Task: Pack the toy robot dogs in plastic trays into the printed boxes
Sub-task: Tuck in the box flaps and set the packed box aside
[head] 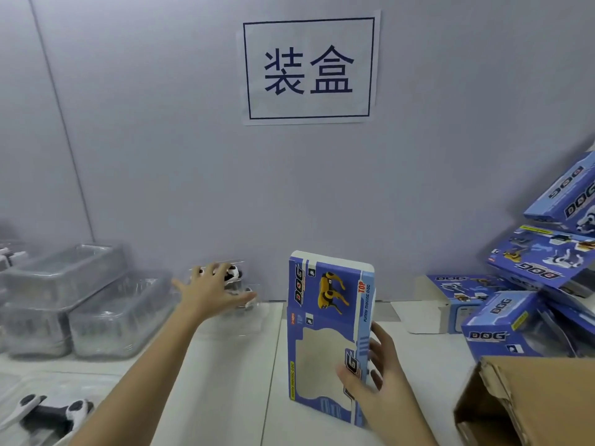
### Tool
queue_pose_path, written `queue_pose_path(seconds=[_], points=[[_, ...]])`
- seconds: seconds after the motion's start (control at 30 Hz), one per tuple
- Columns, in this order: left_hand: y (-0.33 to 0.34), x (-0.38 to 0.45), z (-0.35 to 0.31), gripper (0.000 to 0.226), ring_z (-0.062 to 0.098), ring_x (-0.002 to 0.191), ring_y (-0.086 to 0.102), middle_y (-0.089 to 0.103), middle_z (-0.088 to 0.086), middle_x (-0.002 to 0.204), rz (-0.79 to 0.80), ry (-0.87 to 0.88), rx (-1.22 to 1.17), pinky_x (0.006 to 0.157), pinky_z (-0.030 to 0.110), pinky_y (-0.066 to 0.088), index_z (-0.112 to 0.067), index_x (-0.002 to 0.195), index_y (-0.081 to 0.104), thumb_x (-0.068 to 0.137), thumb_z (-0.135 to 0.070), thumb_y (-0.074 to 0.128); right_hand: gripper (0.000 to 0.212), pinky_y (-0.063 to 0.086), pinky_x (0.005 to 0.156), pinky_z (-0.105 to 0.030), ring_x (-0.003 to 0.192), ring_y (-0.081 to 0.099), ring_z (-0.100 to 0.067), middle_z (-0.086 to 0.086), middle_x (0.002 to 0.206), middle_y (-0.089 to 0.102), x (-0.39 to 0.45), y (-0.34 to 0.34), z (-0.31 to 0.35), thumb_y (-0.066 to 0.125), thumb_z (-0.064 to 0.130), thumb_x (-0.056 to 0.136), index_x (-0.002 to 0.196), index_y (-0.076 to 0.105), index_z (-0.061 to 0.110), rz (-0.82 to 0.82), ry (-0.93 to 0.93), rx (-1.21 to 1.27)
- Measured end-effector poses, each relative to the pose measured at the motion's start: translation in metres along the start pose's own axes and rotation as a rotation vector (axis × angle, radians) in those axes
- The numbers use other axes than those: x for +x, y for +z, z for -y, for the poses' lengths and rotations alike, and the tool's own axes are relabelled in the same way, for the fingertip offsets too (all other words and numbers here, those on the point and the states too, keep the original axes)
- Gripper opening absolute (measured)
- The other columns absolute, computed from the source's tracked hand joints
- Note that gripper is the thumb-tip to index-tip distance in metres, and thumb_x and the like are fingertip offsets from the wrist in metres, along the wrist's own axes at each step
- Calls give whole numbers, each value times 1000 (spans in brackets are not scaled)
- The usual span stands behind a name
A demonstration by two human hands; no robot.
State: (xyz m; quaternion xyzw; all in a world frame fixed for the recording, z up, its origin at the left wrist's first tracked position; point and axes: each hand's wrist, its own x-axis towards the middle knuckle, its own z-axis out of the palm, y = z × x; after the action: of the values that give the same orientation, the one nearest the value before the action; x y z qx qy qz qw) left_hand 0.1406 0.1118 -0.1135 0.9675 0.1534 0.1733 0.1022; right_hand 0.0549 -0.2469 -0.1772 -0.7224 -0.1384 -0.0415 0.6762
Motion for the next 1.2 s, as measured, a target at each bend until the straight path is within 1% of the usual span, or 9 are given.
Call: queue_pose_path(seconds=[0.1, 0.23, 0.33, 0.57, 0.67, 0.77, 0.83, 1.0, 1.2], points=[[2, -1, 5, 82, 27, 134, 42, 56, -19, 137, -85, 5, -92, 104, 62, 33, -47, 126, 52, 57, -91, 61, 73, 41, 84, -1, 111, 45, 33, 34, 128, 47, -11, -1, 4, 79, 28, 89, 135, 30, 57, 23, -62, -77], [-5, -9, 9, 71, 28, 128, 44, 52, -21, 129, -189, -25, -218, 101, 63, 29, -49, 119, 52, 61, -82, 77, 71, 52, 102, -29, 109, 63, 1, 25, 119, 52, -4, 3, 6, 75, 4, 91, 139, 35, 37, -18, -28, -19], [-19, -21, 2, 69, 30, 128, 44, 52, -17, 129, -271, -93, -464, 102, 59, 31, -49, 117, 53, 57, -76, 78, 79, 60, 93, -41, 101, 67, -1, 24, 122, 53, -4, 7, 8, 77, 2, 89, 136, 36, 50, -48, 3, -4], [-39, -109, -35, 76, 18, 125, 44, 49, -18, 126, -499, -26, -835, 104, 45, 42, -47, 123, 54, 58, -79, 76, 90, 54, 86, -15, 116, 60, 8, 20, 131, 53, -6, 2, 3, 77, 3, 88, 135, 28, 60, -182, -97, -7], [-26, -158, -51, 78, 16, 123, 47, 52, -24, 125, -475, 6, -949, 99, 39, 43, -45, 125, 55, 58, -74, 82, 99, 48, 77, -1, 118, 32, 37, 14, 152, 34, -16, 4, 22, 80, 19, 85, 148, 13, 54, -292, -121, -44], [-6, -196, -67, 84, 10, 124, 51, 55, -23, 124, -436, -36, -1078, 103, 41, 46, -42, 128, 56, 54, -68, 87, 74, 49, 100, -18, 143, 37, 5, 9, 158, 38, -37, 10, 50, 73, 38, 93, 153, 32, 28, -522, -533, -198], [2, -213, -76, 84, 4, 122, 51, 53, -23, 124, -468, -19, -1073, 104, 41, 46, -42, 128, 58, 53, -61, 89, 52, 50, 97, -15, 131, 58, -16, 4, 141, 57, -55, 29, 63, 69, 37, 93, 140, 49, 26, -426, -699, -134], [9, -233, -87, 80, 15, 122, 48, 45, -13, 131, -568, 207, -813, 95, 50, 50, -38, 125, 63, 52, -54, 92, 82, 48, 86, -6, 113, 60, 16, 18, 136, 58, -71, 69, 81, 80, 58, 78, 146, 37, 42, 107, -79, 109], [17, -248, -107, 90, 29, 112, 50, 47, 1, 121, -641, 437, -519, 89, 50, 50, -28, 120, 55, 40, -45, 90, 81, 56, 81, -19, 92, 71, 5, 20, 96, 75, -62, 57, 73, 95, 50, 56, 125, 53, 43, 53, 266, 171]])
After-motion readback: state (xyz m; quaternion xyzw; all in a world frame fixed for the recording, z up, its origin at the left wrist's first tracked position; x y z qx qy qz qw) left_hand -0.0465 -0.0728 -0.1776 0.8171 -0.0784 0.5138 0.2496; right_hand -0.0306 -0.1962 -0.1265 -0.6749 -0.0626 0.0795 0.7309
